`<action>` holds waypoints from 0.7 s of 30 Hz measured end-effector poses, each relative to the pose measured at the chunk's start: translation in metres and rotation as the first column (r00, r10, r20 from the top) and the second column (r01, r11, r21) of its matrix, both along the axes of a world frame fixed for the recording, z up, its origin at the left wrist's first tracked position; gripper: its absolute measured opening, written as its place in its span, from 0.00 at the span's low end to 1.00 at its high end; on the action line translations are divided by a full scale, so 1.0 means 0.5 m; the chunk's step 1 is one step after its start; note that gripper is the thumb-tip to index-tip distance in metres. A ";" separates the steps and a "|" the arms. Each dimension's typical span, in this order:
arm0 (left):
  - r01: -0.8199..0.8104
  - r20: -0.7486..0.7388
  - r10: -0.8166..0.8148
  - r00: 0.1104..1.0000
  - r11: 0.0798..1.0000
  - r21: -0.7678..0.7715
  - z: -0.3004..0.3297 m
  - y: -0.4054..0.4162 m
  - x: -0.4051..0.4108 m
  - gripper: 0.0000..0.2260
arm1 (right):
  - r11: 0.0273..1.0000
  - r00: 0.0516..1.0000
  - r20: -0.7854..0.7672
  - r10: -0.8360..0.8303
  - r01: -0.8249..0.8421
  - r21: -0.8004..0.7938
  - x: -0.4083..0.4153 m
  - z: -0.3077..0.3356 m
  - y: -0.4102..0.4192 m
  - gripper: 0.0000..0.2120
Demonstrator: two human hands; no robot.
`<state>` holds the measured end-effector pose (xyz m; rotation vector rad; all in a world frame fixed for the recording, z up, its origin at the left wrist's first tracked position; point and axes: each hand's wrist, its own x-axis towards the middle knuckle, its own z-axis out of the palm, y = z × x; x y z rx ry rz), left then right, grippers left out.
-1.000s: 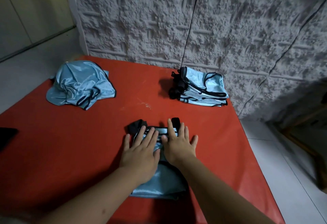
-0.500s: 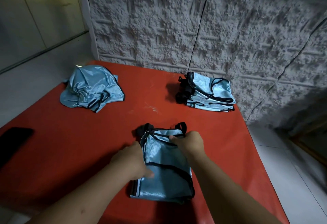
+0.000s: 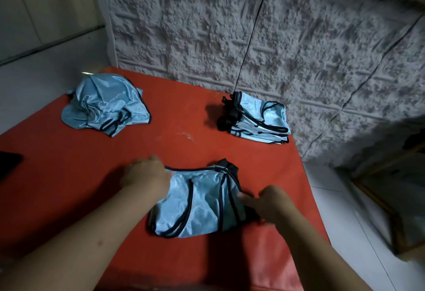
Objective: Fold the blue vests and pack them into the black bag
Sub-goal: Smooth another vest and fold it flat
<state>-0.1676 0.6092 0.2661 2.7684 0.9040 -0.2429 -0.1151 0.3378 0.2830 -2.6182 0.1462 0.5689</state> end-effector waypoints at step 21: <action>0.067 0.186 0.079 0.979 0.741 -0.668 0.000 -0.017 -0.043 0.07 | 0.758 0.993 -0.119 0.007 0.073 0.648 -0.015 -0.030 0.049 0.05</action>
